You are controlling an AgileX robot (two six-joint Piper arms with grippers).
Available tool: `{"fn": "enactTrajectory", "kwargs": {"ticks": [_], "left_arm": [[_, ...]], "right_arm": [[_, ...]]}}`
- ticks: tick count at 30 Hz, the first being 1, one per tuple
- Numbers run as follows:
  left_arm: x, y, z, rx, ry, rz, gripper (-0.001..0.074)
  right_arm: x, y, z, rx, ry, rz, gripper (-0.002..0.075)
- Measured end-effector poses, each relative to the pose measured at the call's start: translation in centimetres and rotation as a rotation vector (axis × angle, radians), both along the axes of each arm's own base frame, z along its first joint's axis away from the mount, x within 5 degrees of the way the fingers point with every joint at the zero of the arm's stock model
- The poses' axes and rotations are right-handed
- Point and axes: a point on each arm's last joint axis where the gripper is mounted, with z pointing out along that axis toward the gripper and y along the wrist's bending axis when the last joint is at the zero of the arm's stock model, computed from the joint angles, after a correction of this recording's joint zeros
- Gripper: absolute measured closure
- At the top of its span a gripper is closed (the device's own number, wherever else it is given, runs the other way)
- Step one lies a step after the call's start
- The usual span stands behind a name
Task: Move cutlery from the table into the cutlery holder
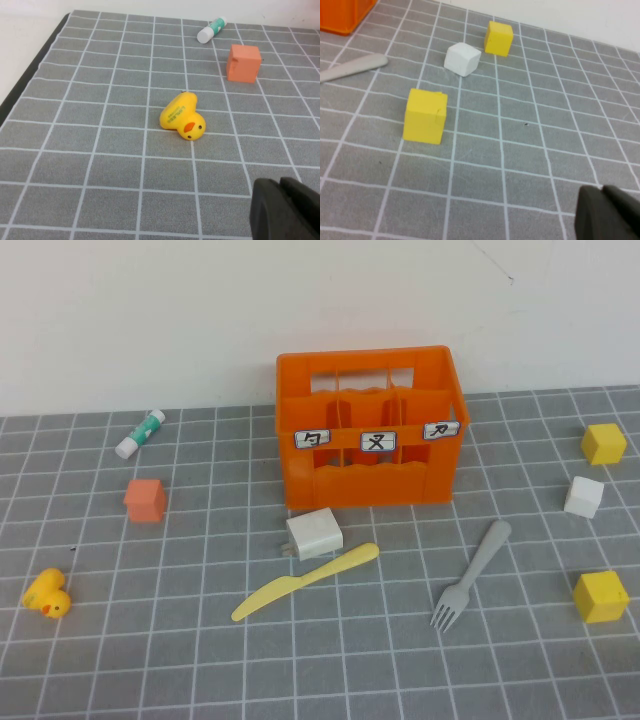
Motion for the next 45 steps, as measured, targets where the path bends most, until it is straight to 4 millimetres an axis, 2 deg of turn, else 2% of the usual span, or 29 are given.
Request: {"fn": "enactTrajectory", "kwargs": {"ticks": [37,41,45], "left_arm": [[0.0,0.0,0.2,0.001,-0.017,0.0,0.0736],[0.2,0.0,0.8,0.003,-0.102,-0.001,0.0736],[0.4,0.0,2.8,0.01,-0.332,-0.004,0.0736]], "right_arm": [[0.0,0.0,0.1,0.0,-0.014,0.002,0.0729],[0.2,0.1,0.5,0.0,-0.072,0.009,0.0729],[0.5,0.2,2.0,-0.001,-0.241,0.027,0.0729]]}}
